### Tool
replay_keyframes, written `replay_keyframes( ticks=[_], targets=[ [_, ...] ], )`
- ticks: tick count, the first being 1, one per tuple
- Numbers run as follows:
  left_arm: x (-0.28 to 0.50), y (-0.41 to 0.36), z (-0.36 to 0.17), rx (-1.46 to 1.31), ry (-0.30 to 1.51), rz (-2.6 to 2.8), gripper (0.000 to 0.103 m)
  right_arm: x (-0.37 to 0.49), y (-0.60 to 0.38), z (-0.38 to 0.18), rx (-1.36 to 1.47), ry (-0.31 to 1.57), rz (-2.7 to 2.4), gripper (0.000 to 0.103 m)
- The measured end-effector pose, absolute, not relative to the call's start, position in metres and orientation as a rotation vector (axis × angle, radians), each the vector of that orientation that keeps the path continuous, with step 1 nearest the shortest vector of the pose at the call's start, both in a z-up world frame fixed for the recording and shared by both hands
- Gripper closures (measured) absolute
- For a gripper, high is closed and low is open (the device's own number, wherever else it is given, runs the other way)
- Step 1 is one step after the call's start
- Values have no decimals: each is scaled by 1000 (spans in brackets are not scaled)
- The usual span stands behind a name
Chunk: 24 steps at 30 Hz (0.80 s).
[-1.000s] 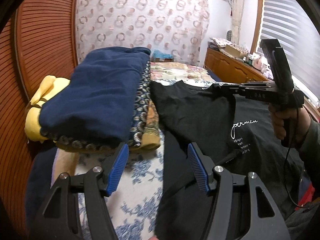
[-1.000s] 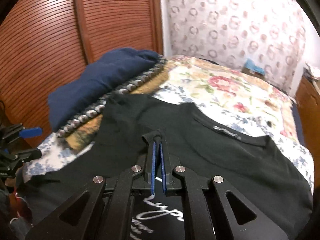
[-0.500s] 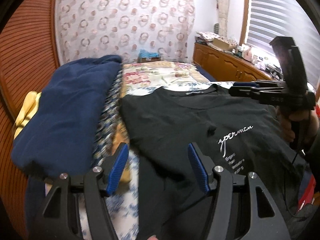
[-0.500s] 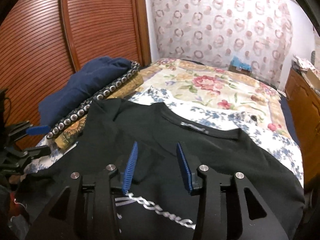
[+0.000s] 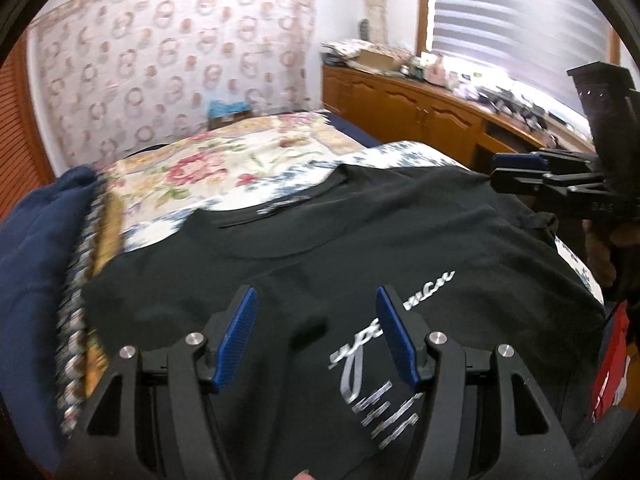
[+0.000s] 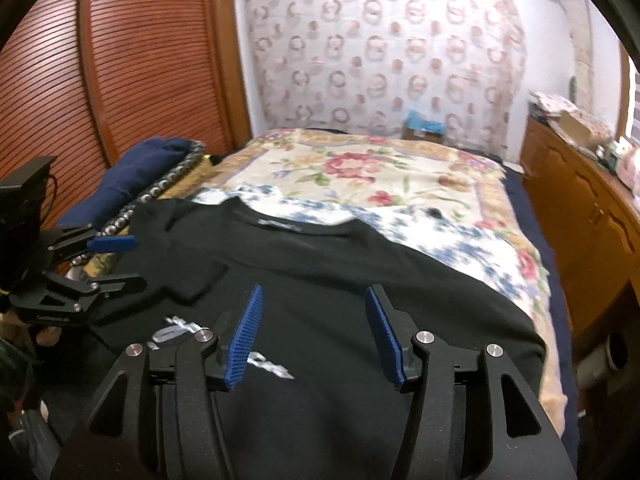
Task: Fold small clothes
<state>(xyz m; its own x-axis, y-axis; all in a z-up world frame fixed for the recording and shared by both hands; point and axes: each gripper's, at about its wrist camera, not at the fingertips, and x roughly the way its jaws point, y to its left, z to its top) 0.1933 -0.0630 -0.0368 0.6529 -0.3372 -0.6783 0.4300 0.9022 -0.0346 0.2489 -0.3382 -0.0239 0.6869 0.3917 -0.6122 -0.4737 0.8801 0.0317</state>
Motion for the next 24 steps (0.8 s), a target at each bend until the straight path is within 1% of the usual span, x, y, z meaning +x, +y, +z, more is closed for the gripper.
replay_keyframes(
  ticks=[8,16,24],
  targets=[
    [219,-121,-57,165,839,-539,42,237,-417,-37,-91,674,347,48],
    [227,-159,-79,205,897,-574,42,230,-497,-55,-30,725,214,48],
    [224,-167,-81,234,860,-563,41,233,-520,-74,27,782,203,48]
  ],
)
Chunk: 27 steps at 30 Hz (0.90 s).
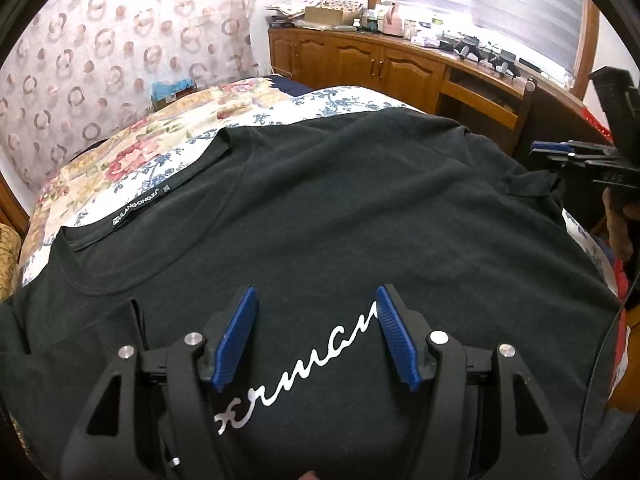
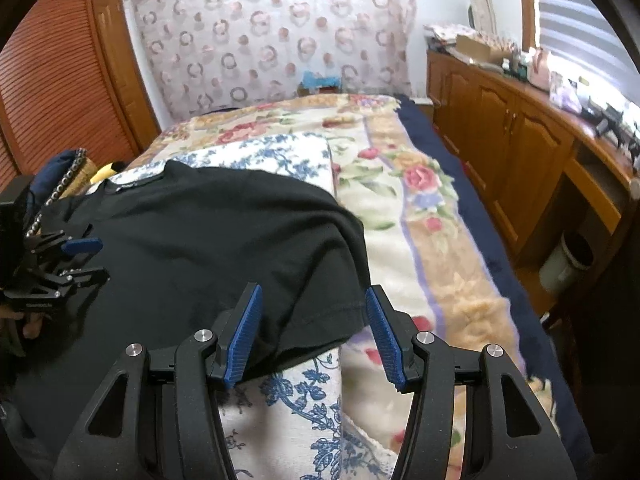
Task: Fold small clothes
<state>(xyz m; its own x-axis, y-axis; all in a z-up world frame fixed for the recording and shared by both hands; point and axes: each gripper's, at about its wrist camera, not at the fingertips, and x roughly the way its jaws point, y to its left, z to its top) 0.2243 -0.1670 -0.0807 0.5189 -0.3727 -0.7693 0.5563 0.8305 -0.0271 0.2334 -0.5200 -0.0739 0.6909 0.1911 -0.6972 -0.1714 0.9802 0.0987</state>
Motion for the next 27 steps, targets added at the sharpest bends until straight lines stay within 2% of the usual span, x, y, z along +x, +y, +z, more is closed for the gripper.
replay_keyframes(
  ticks=[1,4,7,11,16,19,21,22,26,27],
  targets=[
    [225,-166,-81,230,862,-568,40,234,-520,-77,37,795,205,48],
    [225,-174,-83,257,868,-596,25,236,-523,-86,60,822,209,48],
    [224,-177,-83,274,867,-617,24,238,-527,-93,88,856,213,48],
    [222,-181,-84,291,872,-633,14,240,-532,-99,135,878,228,48],
    [223,-180,-84,288,874,-630,12,244,-535,-100,167,890,253,49],
    [223,-180,-85,288,875,-626,11,247,-537,-99,179,894,273,57],
    [223,-180,-85,285,877,-618,10,249,-535,-99,179,897,284,69],
    [223,-180,-85,285,877,-615,10,250,-534,-98,182,899,298,70],
    [225,-180,-86,281,881,-611,9,249,-527,-91,80,893,236,98],
    [225,-180,-86,281,881,-612,8,248,-527,-88,59,888,227,100]
  ],
)
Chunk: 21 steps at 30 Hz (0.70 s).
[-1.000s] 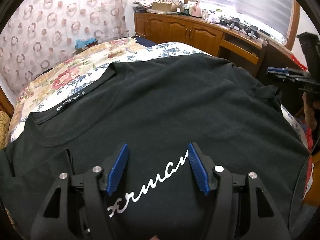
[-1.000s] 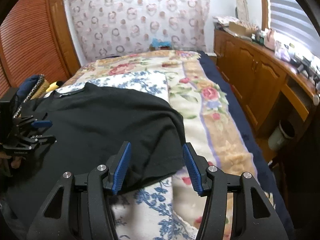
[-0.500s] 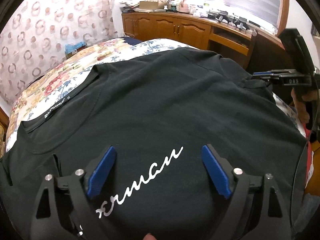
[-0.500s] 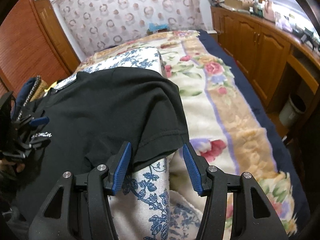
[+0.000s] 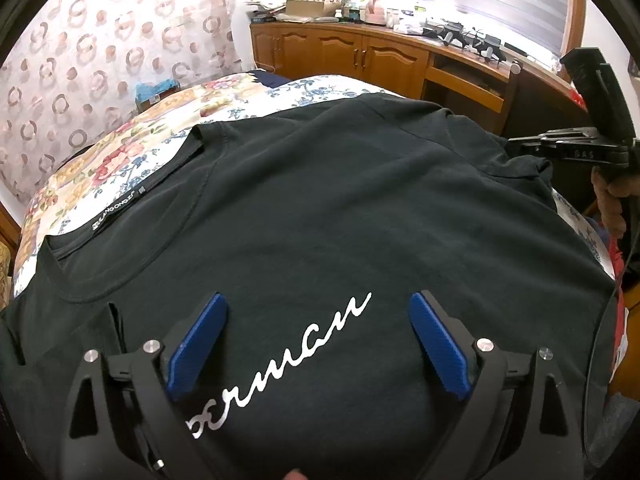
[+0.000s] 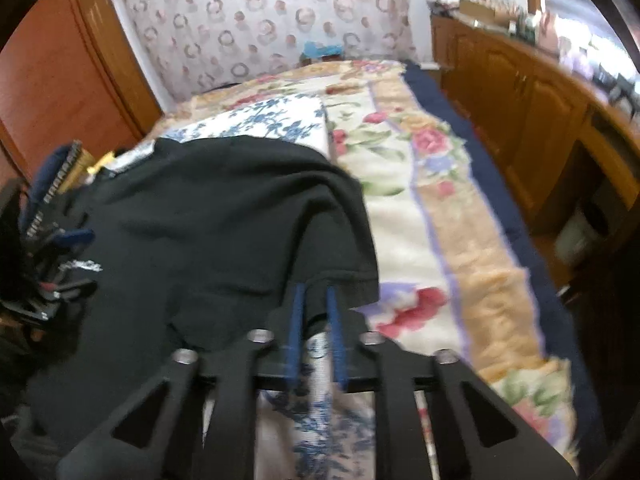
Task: Fold small clothes
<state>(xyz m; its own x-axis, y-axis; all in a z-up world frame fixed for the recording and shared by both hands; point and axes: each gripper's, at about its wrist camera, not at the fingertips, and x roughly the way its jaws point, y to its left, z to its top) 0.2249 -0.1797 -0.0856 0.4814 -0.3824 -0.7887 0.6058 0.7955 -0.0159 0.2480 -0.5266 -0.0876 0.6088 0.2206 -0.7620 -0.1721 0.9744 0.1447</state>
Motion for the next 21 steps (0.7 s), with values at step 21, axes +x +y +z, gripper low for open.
replay_keyframes(
  ticks=[21],
  targets=[
    [232,-91,-32,12,655,-531,8,223,-388,-27,-139,805,425,98]
  ],
)
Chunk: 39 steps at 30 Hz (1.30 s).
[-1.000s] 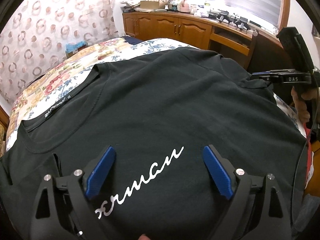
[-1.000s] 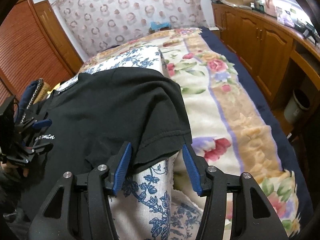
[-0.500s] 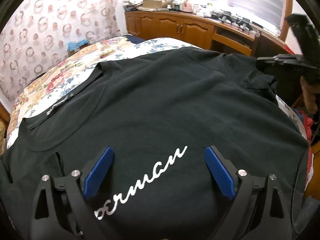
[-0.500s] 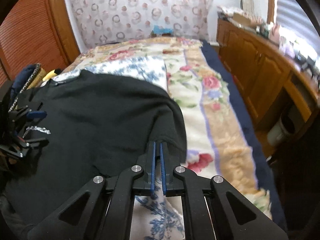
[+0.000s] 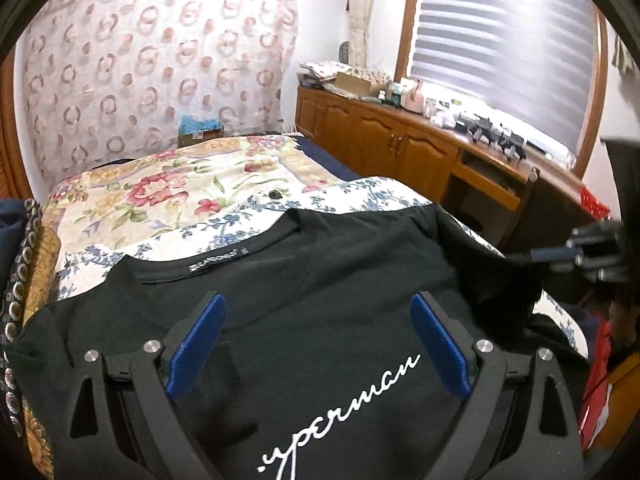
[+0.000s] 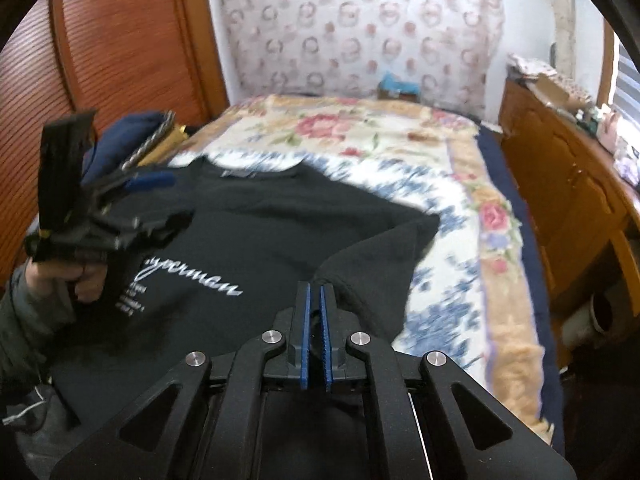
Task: Fold small clothes
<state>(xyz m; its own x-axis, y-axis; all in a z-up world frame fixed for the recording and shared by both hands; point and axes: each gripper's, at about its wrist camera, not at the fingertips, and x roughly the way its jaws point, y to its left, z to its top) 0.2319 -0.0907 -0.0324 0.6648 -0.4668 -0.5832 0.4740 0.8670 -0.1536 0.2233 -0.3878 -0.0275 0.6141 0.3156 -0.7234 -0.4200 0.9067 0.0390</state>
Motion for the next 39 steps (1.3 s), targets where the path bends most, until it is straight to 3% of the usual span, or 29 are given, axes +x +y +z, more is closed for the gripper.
replay_keyframes(
  ticks=[1,3,14,25,26,28,30,39],
  targets=[
    [233,-88,-34,5,655,-530,8,221,-384,-31,-143,814,418,93],
    [234,-82,-36,-6,655,-519,8,219,-382,-33,-137,821,397,71],
    [229,-75,-30,-33,621,-504,9,234,-424,-49,-65,872,241,66],
    [228,-76,-31,-27,626,-502,9,241,-389,-71,-41,933,354,66],
    [228,-76,-31,-27,627,-501,8,244,-386,-72,-42,935,357,66],
    [228,-75,-31,-29,627,-496,8,248,-381,-74,-53,936,362,76],
    [228,-73,-31,-35,625,-492,9,254,-378,-75,-70,949,362,96],
    [228,-59,-28,-67,604,-461,9,265,-343,-30,-144,823,463,100]
  ],
)
